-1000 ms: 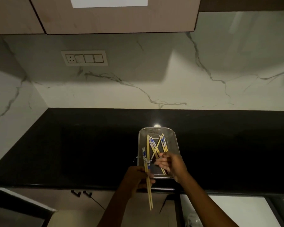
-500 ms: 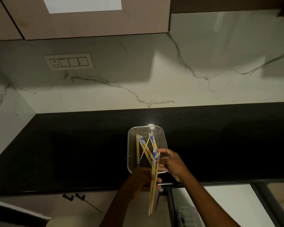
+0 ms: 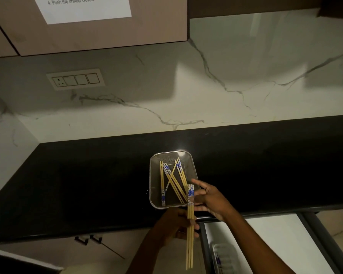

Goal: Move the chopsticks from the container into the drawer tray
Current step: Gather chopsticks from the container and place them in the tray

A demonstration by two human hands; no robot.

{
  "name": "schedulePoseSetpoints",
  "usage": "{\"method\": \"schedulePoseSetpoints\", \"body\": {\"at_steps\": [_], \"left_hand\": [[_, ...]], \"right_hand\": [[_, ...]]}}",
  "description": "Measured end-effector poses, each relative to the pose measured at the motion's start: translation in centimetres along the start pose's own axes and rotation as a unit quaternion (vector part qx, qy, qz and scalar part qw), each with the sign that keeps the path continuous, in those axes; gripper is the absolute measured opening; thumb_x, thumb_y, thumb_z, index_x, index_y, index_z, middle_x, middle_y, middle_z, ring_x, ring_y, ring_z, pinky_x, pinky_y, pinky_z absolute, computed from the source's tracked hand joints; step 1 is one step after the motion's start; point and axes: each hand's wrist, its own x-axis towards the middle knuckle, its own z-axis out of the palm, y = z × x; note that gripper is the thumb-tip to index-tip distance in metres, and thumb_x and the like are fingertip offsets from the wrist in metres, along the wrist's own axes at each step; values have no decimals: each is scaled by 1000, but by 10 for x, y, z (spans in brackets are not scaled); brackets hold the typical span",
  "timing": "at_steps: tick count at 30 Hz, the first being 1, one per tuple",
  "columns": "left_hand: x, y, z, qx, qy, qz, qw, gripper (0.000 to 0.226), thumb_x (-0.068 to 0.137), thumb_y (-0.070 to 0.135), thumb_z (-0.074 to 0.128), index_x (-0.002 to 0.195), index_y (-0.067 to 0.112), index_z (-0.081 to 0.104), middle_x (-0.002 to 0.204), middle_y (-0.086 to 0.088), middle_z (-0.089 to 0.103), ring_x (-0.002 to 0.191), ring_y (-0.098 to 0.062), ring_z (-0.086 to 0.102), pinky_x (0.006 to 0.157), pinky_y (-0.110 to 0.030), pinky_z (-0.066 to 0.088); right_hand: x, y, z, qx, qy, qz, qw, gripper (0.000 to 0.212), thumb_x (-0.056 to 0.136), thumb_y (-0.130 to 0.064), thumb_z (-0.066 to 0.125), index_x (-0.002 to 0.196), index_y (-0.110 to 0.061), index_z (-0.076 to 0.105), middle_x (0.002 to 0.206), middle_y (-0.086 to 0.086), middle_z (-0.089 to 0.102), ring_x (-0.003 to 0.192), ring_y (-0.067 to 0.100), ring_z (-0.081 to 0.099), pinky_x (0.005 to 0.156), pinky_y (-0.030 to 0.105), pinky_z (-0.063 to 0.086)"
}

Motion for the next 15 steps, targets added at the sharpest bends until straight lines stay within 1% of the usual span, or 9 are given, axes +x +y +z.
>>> {"method": "schedulePoseSetpoints", "body": {"at_steps": [2,4,7,11,13,15], "left_hand": [[-1,-3,2,2,-6,-9,1000,27,88,11,72,114,4,68,103,-16,79,93,-34,78,71,-32,63],[0,-6,4,7,-11,-11,1000,28,88,13,73,114,3,68,104,-16,79,94,-35,78,73,-33,63],[-1,-10,4,8,-13,-13,1000,29,88,15,73,113,3,69,105,-17,79,95,-36,77,74,-34,63],[-1,-17,0,4,-17,-23,1000,29,87,15,74,112,1,70,105,-18,79,96,-37,77,75,-34,63],[-2,-21,-5,-5,-10,-28,1000,30,86,15,75,112,2,71,105,-19,79,97,-37,77,76,-36,63],[-5,-24,-12,-14,6,-27,1000,28,84,16,77,109,3,73,103,-18,79,96,-37,77,75,-35,63]], "right_hand": [[-3,-1,-4,-12,-24,5,1000,63,79,8,75,126,-33,63,107,18,72,104,39,72,88,53,60],[-4,-2,-7,-32,-28,8,999,59,77,8,76,123,-29,67,104,16,73,101,37,73,88,52,60],[-5,-2,-9,-57,-22,2,998,57,75,8,78,123,-20,66,98,16,73,94,33,74,87,52,61],[-4,5,-5,-78,-18,0,997,57,75,5,79,125,-18,65,98,16,75,95,35,74,85,50,61],[-1,8,2,-73,-13,3,997,49,79,-1,79,123,-19,67,102,16,76,95,35,75,82,46,63],[5,9,13,-63,16,-4,998,32,87,-11,74,118,-18,70,102,14,77,85,26,77,76,37,63]]}}
